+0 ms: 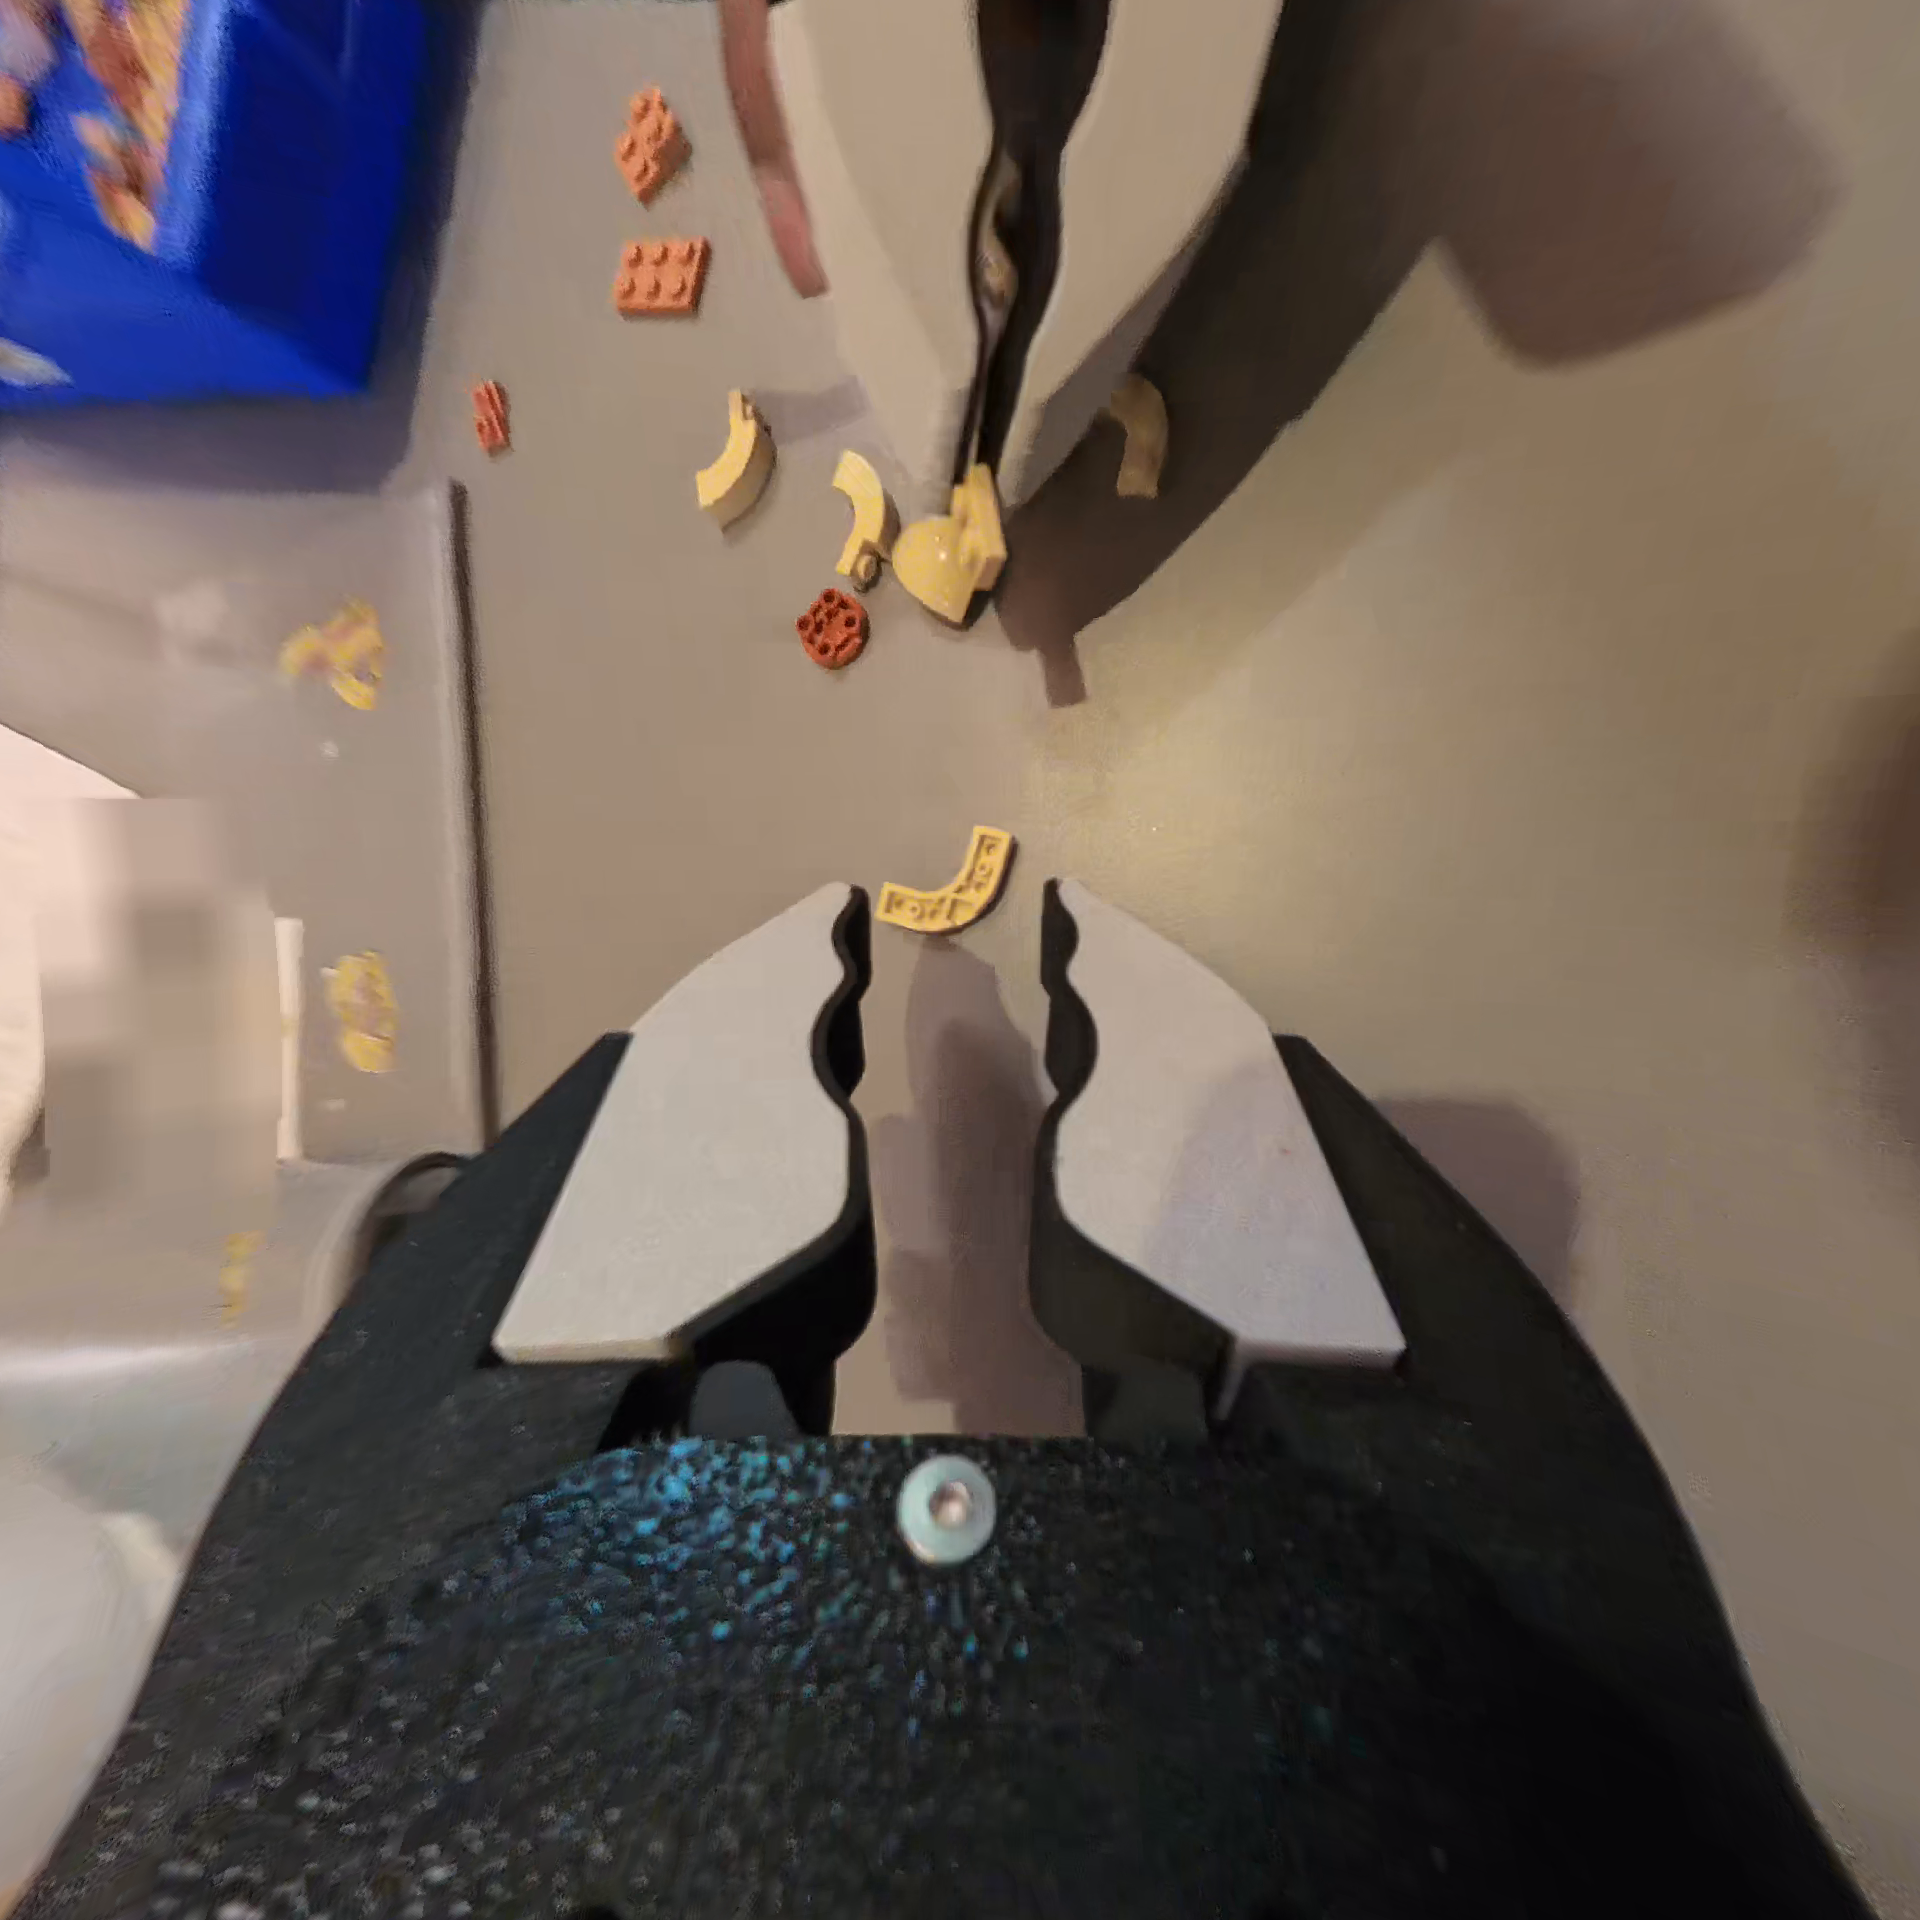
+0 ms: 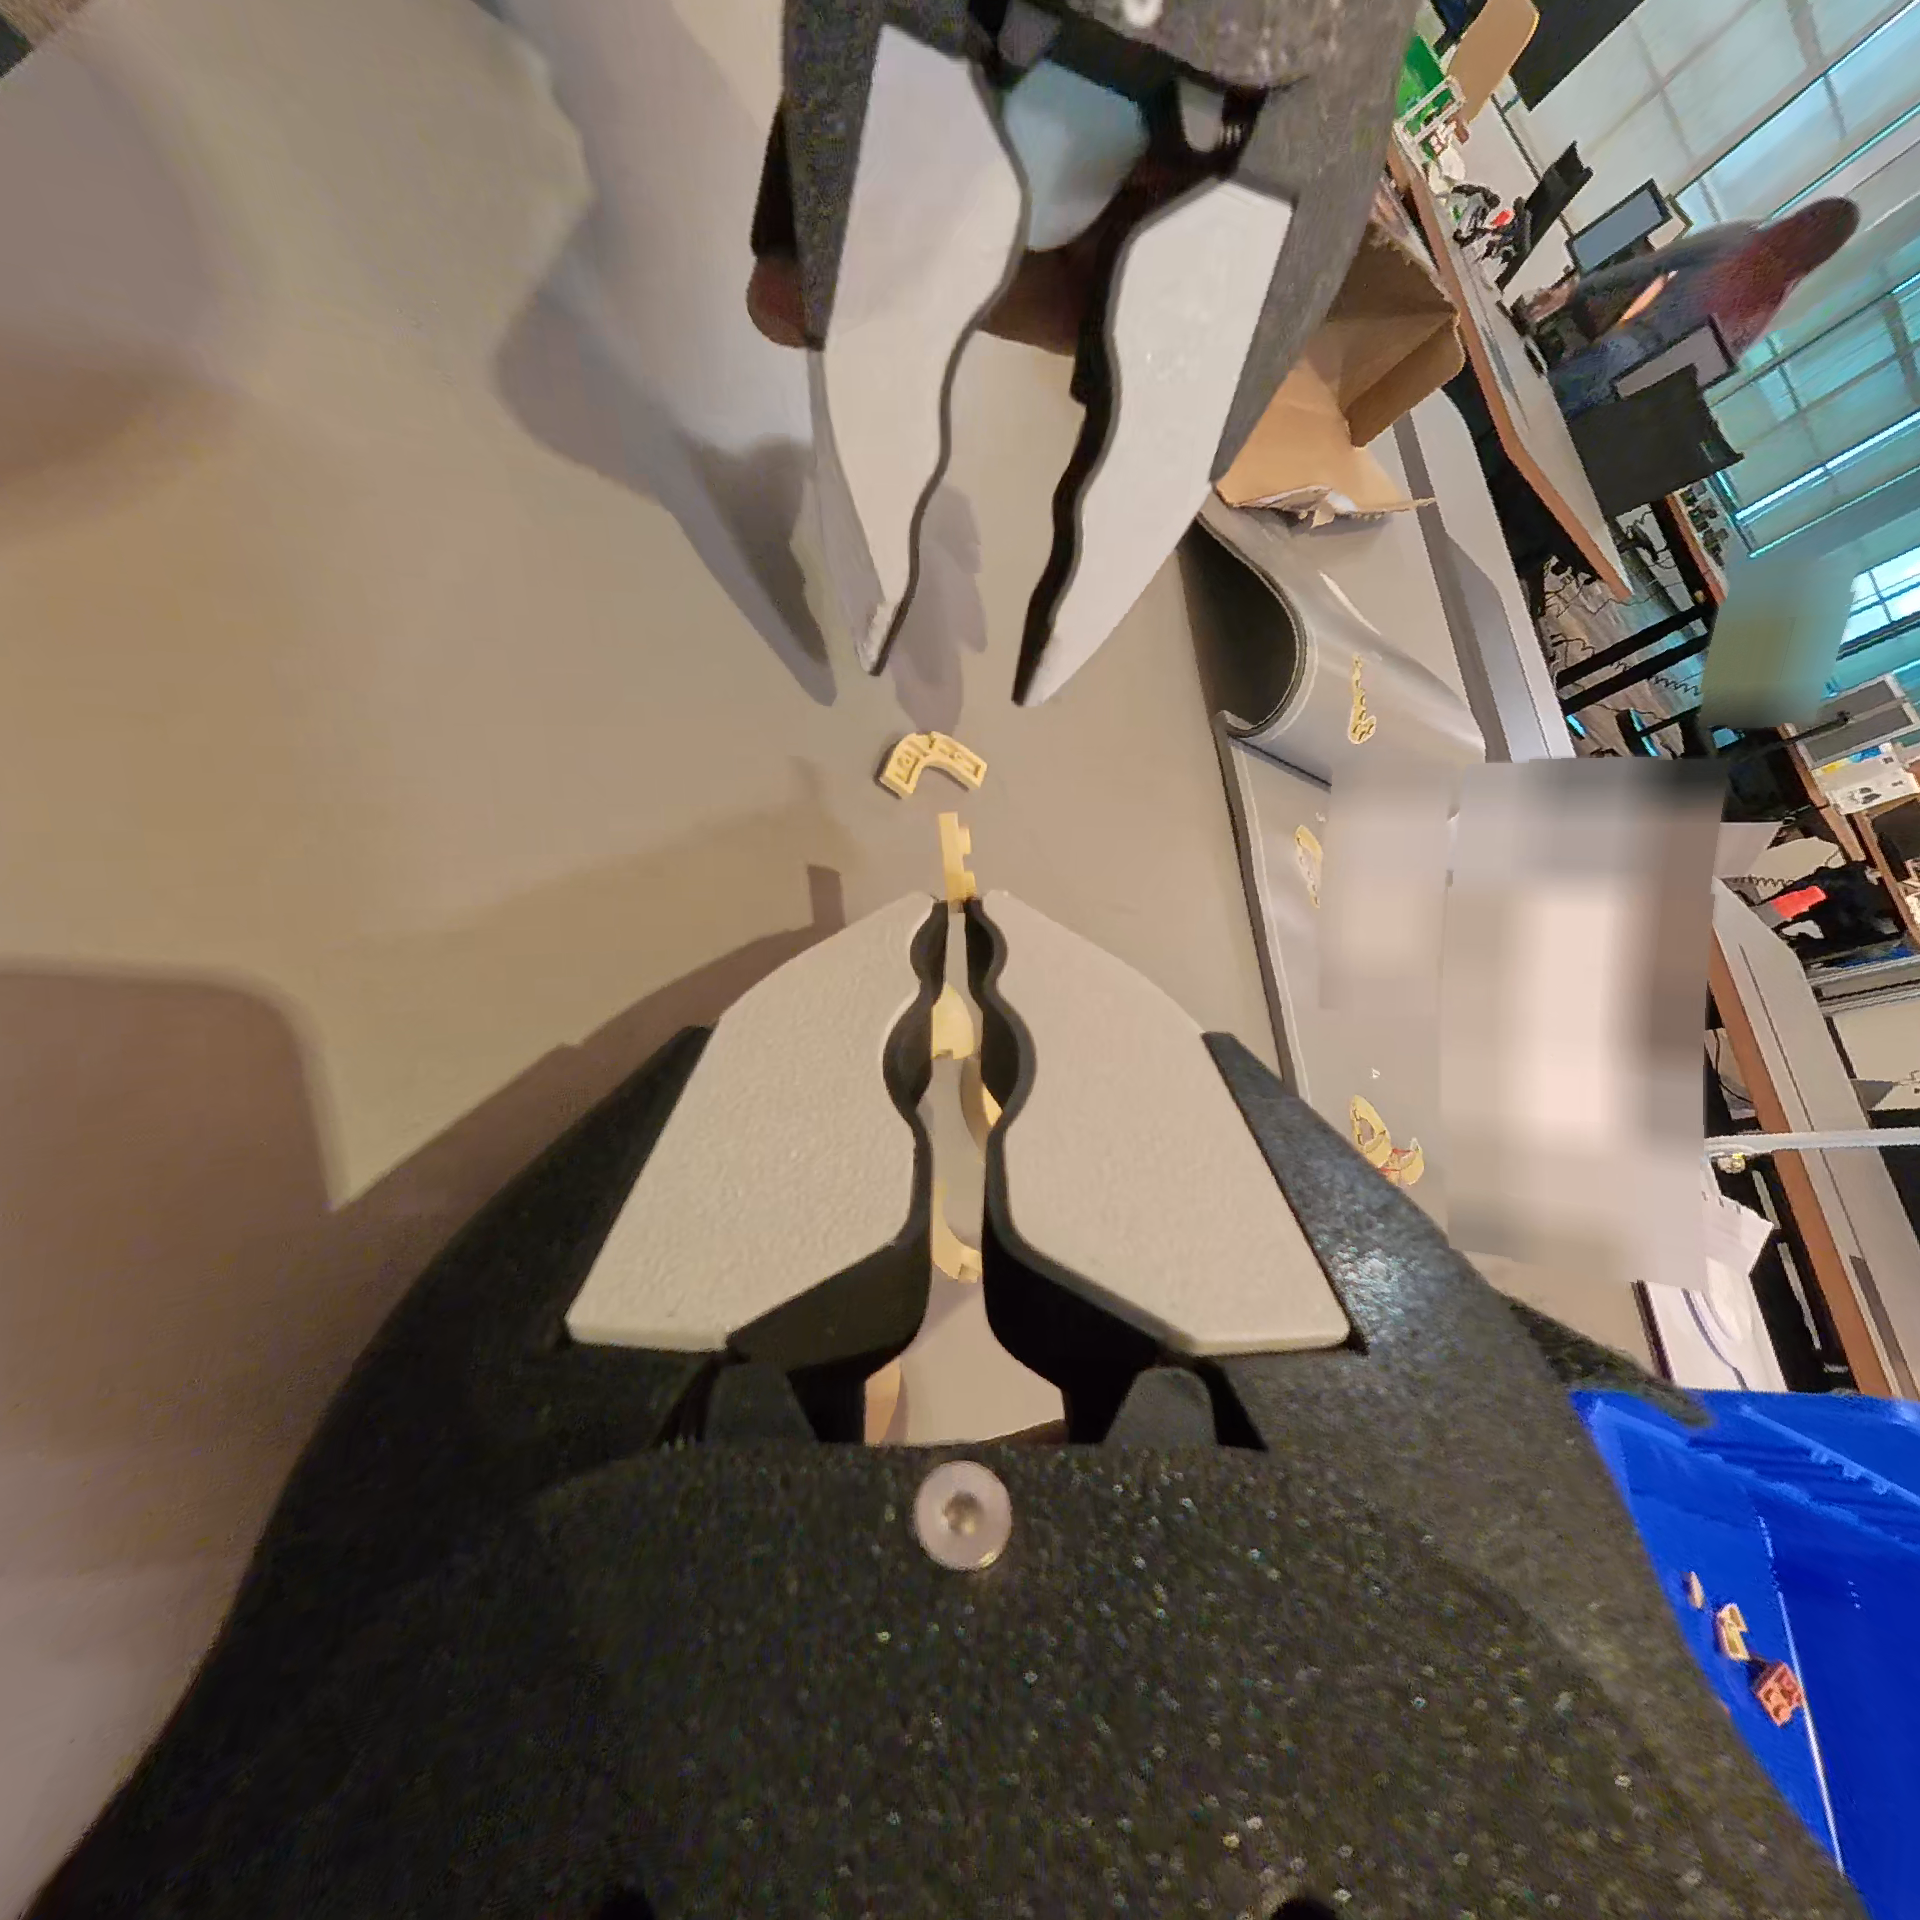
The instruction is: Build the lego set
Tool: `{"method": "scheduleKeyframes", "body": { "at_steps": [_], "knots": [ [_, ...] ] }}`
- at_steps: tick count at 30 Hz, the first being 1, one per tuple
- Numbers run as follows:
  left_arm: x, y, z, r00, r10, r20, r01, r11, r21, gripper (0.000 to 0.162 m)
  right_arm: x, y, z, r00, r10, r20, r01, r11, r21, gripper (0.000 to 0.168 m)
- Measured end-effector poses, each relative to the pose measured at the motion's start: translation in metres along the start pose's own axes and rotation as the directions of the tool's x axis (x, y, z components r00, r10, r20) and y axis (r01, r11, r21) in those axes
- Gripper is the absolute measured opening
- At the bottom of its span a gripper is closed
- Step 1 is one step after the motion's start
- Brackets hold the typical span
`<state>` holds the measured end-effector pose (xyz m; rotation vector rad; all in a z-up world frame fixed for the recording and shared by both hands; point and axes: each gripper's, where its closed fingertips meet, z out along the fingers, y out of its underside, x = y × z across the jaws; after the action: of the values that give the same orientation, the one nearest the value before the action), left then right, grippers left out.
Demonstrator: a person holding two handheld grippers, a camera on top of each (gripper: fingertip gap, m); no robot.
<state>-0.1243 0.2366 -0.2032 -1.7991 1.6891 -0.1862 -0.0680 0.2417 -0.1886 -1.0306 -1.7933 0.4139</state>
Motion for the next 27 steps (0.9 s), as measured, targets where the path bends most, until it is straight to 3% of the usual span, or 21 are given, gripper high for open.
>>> {"method": "scheduleKeyframes", "body": {
  "at_steps": [4,7,11,12,17,22,27],
  "knots": [
    [0.000,0.004,0.010,0.976,-0.198,-0.088,0.195,0.980,-0.041,0.031,-0.004,0.005,0.001,0.999,0.015,0.035,-0.014,0.999,-0.043,0.003],
    [-0.003,0.008,0.017,0.989,-0.121,-0.084,0.117,0.992,-0.057,0.030,-0.008,0.011,0.001,0.998,0.009,0.063,-0.004,0.997,-0.083,0.003],
    [0.001,0.004,0.022,0.990,-0.033,-0.140,0.032,0.999,-0.007,0.016,-0.007,0.014,-0.003,0.997,-0.004,0.077,0.013,0.994,-0.110,0.003],
    [0.001,0.004,0.024,0.987,-0.045,-0.155,0.045,0.999,-0.007,0.009,-0.007,0.015,-0.004,0.997,-0.006,0.077,0.015,0.993,-0.117,0.003],
    [0.004,-0.003,0.026,0.945,-0.228,-0.233,0.234,0.972,0.000,0.008,-0.002,0.022,-0.013,0.996,-0.028,0.080,0.041,0.987,-0.158,0.003],
    [0.011,-0.021,0.024,0.801,-0.449,-0.395,0.506,0.861,0.047,0.008,0.003,0.020,-0.021,0.996,0.009,0.090,0.002,0.992,-0.122,0.003],
    [0.006,-0.044,0.014,0.618,-0.557,-0.555,0.727,0.674,0.133,0.008,0.000,0.015,-0.019,0.996,-0.011,0.085,0.019,0.995,-0.098,0.003]
  ]
}}
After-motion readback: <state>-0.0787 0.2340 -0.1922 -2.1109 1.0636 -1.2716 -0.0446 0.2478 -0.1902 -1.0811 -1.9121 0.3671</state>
